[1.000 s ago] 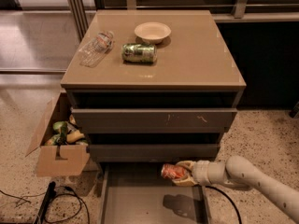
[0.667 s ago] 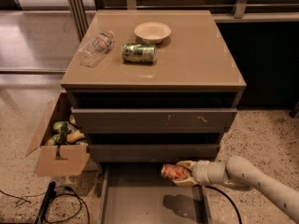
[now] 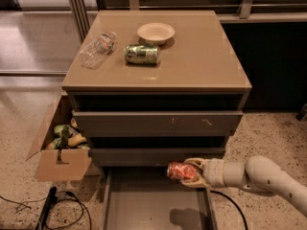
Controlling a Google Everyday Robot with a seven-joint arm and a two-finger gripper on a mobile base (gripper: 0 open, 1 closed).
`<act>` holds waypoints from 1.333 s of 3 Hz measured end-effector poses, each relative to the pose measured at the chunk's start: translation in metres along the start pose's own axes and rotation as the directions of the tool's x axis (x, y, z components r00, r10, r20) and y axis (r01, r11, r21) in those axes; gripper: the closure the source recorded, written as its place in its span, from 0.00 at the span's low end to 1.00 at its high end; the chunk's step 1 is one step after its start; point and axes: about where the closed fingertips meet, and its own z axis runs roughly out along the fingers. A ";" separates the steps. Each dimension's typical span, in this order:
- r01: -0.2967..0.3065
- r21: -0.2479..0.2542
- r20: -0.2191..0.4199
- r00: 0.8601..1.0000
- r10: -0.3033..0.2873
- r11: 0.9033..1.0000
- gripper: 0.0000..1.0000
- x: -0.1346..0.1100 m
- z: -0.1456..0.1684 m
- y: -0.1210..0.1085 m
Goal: Pick coke can from bottom drawer and place on counter
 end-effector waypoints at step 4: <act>0.176 -0.085 0.066 0.983 -0.170 0.981 1.00 -0.174 -0.107 -0.022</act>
Offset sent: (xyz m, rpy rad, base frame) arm -0.0470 0.0077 0.1997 -0.0373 -0.1376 0.1788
